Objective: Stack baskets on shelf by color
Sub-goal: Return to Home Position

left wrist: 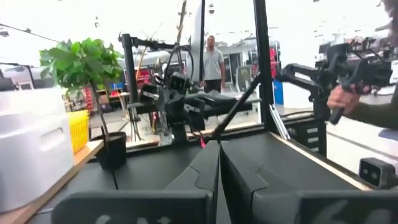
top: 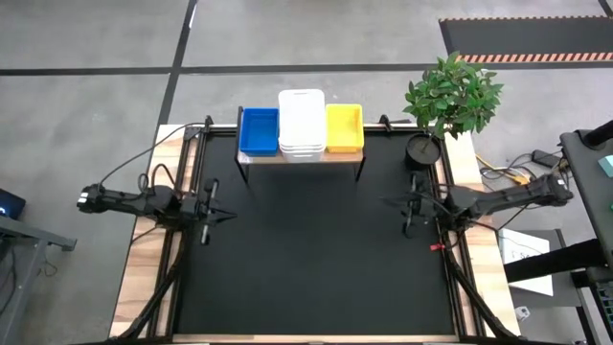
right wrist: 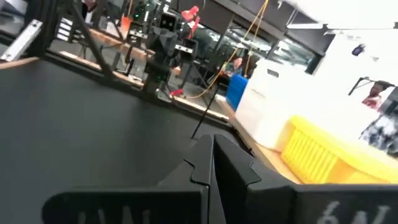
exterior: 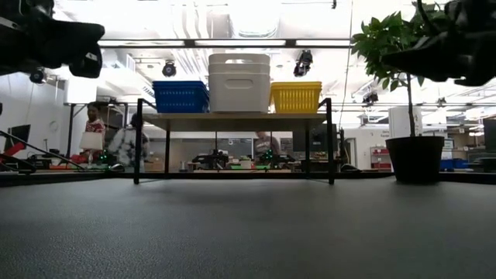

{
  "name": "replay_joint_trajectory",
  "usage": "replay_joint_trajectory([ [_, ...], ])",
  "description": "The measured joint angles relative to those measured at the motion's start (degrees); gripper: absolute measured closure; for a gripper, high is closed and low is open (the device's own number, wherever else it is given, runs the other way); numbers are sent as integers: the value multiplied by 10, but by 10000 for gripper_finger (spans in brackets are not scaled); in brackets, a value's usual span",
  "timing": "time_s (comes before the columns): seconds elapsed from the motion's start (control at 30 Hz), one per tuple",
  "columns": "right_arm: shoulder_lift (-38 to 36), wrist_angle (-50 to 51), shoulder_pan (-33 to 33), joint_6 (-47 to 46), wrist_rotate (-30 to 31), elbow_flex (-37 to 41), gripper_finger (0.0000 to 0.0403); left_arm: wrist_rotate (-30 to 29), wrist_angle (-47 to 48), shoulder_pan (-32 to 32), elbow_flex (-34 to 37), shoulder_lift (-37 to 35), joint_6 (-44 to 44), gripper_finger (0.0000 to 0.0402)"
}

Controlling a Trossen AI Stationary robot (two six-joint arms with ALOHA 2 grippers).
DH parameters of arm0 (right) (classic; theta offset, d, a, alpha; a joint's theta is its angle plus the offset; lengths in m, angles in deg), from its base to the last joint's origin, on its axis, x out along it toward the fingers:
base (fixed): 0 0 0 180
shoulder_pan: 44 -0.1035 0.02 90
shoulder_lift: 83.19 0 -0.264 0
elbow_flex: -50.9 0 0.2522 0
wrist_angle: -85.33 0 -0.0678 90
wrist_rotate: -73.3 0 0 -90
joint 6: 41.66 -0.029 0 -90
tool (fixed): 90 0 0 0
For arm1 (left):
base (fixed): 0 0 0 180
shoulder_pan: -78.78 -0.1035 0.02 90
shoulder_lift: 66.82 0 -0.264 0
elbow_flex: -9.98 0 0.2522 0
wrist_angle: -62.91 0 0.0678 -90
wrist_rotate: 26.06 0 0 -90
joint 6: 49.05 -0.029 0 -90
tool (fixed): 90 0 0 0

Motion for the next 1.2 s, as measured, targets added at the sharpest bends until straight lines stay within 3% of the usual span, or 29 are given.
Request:
replay_joint_trajectory([
  [0.17,-84,128,0,-44,-5,0,394,-10,-9,0,0,-2,-1,402],
  [0.33,-122,187,0,-102,-4,0,394,-12,-7,0,1,4,-1,402],
  [0.67,-119,188,0,-232,-5,0,394,-12,-7,0,2,7,-1,402],
  [1.2,-118,188,0,-225,-5,1,394,-15,-7,0,2,7,-1,402],
])
